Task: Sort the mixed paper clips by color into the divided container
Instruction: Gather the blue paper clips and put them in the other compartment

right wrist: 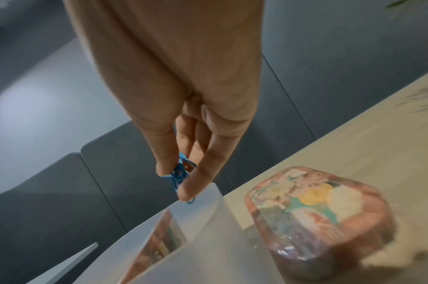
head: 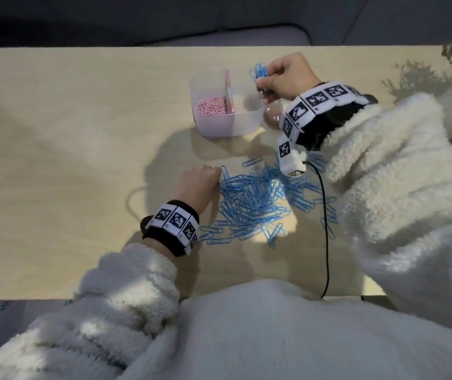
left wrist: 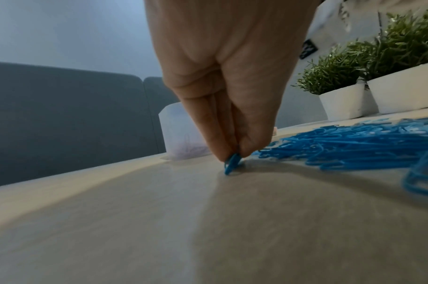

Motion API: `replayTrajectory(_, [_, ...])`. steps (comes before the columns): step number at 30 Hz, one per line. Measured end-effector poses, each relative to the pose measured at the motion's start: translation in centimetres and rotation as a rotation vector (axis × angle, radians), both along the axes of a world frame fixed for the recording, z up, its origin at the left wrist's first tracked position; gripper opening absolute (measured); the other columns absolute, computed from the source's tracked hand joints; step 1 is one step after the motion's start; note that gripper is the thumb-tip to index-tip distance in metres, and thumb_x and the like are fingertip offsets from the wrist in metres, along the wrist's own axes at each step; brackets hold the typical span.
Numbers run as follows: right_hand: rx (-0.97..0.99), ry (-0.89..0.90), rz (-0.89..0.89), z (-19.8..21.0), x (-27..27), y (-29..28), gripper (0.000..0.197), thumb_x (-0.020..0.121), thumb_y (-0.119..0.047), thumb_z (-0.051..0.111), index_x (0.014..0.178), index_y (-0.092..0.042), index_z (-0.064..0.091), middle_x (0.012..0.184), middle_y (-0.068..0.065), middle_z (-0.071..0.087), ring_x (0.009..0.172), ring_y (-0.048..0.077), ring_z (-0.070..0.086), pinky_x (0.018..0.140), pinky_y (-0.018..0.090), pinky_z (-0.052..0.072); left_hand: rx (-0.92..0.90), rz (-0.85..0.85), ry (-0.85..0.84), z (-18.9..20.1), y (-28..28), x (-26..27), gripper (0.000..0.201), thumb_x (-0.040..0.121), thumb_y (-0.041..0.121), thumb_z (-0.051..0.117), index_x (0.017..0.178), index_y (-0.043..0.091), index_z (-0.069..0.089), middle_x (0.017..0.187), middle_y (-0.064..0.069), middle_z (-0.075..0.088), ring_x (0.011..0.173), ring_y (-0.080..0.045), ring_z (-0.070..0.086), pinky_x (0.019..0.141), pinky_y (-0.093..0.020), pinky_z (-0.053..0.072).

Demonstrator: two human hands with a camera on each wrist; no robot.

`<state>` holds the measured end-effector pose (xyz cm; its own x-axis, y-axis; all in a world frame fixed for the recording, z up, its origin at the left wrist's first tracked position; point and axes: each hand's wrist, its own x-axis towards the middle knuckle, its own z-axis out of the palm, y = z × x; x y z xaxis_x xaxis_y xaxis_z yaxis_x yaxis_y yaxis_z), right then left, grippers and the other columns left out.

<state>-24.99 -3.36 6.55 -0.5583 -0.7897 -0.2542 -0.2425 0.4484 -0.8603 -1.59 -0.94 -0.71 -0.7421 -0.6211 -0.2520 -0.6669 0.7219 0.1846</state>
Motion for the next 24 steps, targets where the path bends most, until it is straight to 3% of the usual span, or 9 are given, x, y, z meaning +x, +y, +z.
replayTrajectory(3, [0.104, 0.06, 0.017, -0.6, -0.4, -2.1, 0.007, 0.076, -0.005, 0.07, 0.073, -0.007, 0.063, 0.076, 0.016, 0.066, 0.067, 0.029, 0.068, 0.076, 0.047, 0.059, 0.095, 0.087, 0.102, 0.0, -0.3, -0.2, 0.018, 0.083, 0.012, 0.052, 0.095, 0.005, 0.062, 0.097, -0.019, 0.067, 0.09, -0.038, 0.061, 0.072, -0.041, 0.044])
replayTrajectory(6, [0.146, 0.104, 0.034, -0.8, -0.3, -2.7, 0.017, 0.08, -0.001, 0.061, 0.069, -0.014, 0.06, 0.077, 0.01, 0.062, 0.08, 0.032, 0.068, 0.079, 0.047, 0.058, 0.191, 0.17, 0.247, 1.1, -0.7, -0.8, 0.017, 0.077, 0.012, 0.06, 0.093, 0.008, 0.068, 0.094, -0.013, 0.071, 0.09, -0.031, 0.064, 0.077, -0.035, 0.046])
replayTrajectory(9, [0.079, 0.006, -0.037, -0.2, -0.5, -1.4, 0.018, 0.085, 0.002, 0.05, 0.094, -0.008, 0.063, 0.083, 0.01, 0.061, 0.066, 0.023, 0.064, 0.075, 0.041, 0.059, 0.273, 0.239, 0.436, 3.6, -1.7, -2.5, 0.017, 0.073, 0.009, 0.065, 0.088, 0.006, 0.071, 0.088, -0.012, 0.073, 0.085, -0.025, 0.065, 0.071, -0.025, 0.042])
replayTrajectory(13, [-0.083, -0.086, -0.15, 1.2, 0.2, 3.0, 0.029, 0.084, 0.008, 0.04, 0.075, -0.012, 0.059, 0.071, 0.005, 0.06, 0.044, 0.009, 0.06, 0.05, 0.026, 0.056, 0.23, 0.287, 0.62, 6.3, -4.5, -6.6, 0.015, 0.07, 0.01, 0.067, 0.084, 0.009, 0.073, 0.085, -0.008, 0.073, 0.078, -0.02, 0.065, 0.074, -0.021, 0.049])
replayTrajectory(16, [-0.074, -0.182, -0.124, 0.7, 1.2, 7.1, 0.024, 0.088, 0.013, 0.037, 0.087, 0.0, 0.057, 0.068, 0.009, 0.058, 0.037, 0.005, 0.057, 0.045, 0.02, 0.052, 0.254, 0.372, 0.672, 7.0, -6.8, -9.5, 0.016, 0.07, 0.006, 0.063, 0.085, 0.006, 0.07, 0.075, -0.001, 0.065, 0.069, -0.013, 0.056, 0.058, -0.006, 0.042])
replayTrajectory(18, [-0.027, -0.214, -0.098, -0.7, 1.4, 9.2, 0.022, 0.09, 0.012, 0.037, 0.087, 0.002, 0.056, 0.068, 0.01, 0.058, 0.038, 0.005, 0.059, 0.044, 0.019, 0.053, 0.244, 0.37, 0.591, 7.1, -7.8, -10.9, 0.018, 0.073, 0.008, 0.062, 0.089, 0.007, 0.07, 0.074, 0.001, 0.065, 0.075, -0.018, 0.059, 0.068, -0.019, 0.049])
replayTrajectory(20, [0.05, -0.202, -0.083, -2.4, 1.4, 10.8, 0.028, 0.091, 0.011, 0.037, 0.076, -0.004, 0.056, 0.07, 0.01, 0.059, 0.039, 0.004, 0.058, 0.043, 0.019, 0.052, 0.22, 0.314, 0.486, 6.9, -8.2, -11.7, 0.02, 0.075, 0.009, 0.061, 0.093, 0.008, 0.07, 0.092, -0.009, 0.07, 0.09, -0.025, 0.063, 0.079, -0.027, 0.051])
replayTrajectory(22, [0.122, -0.069, -0.058, -4.2, 1.2, 11.9, 0.036, 0.088, 0.009, 0.04, 0.066, -0.014, 0.058, 0.074, 0.01, 0.061, 0.039, -0.001, 0.056, 0.046, 0.015, 0.049, 0.207, 0.256, 0.403, 6.7, -8.0, -12.0, 0.02, 0.076, 0.011, 0.062, 0.095, 0.008, 0.069, 0.098, -0.014, 0.068, 0.094, -0.027, 0.061, 0.086, -0.032, 0.051])
replayTrajectory(24, [0.189, 0.099, -0.028, -5.2, 1.0, 12.5, 0.032, 0.084, 0.006, 0.044, 0.069, -0.014, 0.064, 0.081, 0.006, 0.064, 0.053, -0.003, 0.058, 0.055, 0.011, 0.046, 0.21, 0.224, 0.41, 6.4, -7.7, -11.8, 0.027, 0.077, 0.015, 0.066, 0.102, 0.006, 0.067, 0.103, -0.017, 0.066, 0.098, -0.029, 0.06, 0.091, -0.035, 0.048])
